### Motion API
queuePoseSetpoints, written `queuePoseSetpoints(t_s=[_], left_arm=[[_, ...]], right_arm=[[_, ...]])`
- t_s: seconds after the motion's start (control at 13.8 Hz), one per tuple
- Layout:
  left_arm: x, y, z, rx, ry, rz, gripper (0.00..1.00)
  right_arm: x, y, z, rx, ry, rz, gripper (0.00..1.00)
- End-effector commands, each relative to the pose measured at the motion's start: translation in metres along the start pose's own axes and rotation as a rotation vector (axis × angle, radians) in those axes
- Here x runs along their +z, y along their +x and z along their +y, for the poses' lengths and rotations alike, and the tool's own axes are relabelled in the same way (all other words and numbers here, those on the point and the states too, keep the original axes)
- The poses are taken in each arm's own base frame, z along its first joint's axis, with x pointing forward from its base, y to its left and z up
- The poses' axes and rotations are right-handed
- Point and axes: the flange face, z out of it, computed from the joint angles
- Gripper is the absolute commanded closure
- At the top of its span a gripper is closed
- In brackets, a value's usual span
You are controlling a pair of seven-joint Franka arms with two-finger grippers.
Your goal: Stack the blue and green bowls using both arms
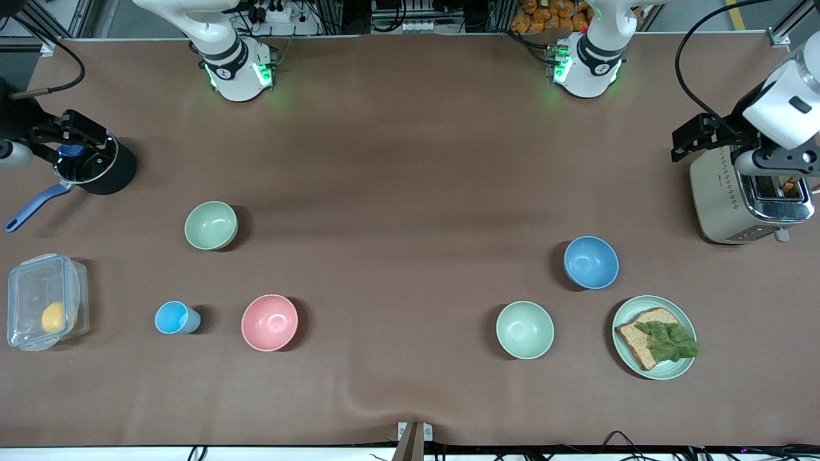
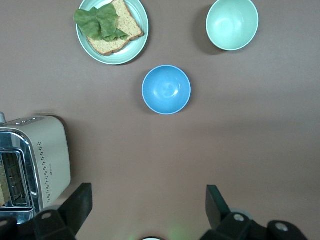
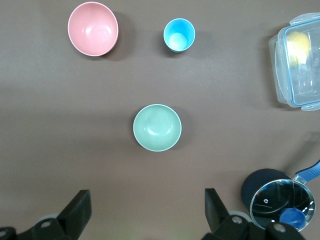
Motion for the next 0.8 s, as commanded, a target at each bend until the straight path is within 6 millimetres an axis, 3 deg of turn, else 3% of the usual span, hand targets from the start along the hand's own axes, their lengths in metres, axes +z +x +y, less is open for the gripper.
queuePoseSetpoints(t_s=[0.0, 0.22, 0.36, 0.51, 0.65, 0.73], left_arm=[[0.005, 0.009, 0.003, 0.018, 0.014, 0.005, 0.0], [0.035, 0.031, -0.004, 0.017, 0.016, -0.018, 0.0], [0.044, 0.039, -0.021, -0.003, 0.012, -0.01, 0.0], [0.066, 0.047, -0.043, -0.034, 0.007, -0.033, 0.0], [0.1, 0.054, -0.045, -0.038, 0.001, -0.048, 0.0], [0.122, 0.059, -0.044, -0.035, -0.002, -0.048, 0.0]], right_arm=[[0.026, -0.006, 0.033, 0.052, -0.006, -0.037, 0.0], [0.106, -0.007, 0.065, -0.001, -0.002, -0.027, 0.0], [0.157, -0.003, 0.08, -0.037, -0.002, -0.028, 0.0], [0.205, 0.007, 0.099, -0.024, 0.023, -0.075, 0.03], [0.251, 0.015, 0.107, 0.015, 0.137, -0.103, 0.12], [0.265, 0.02, 0.109, 0.006, 0.144, -0.098, 0.13]])
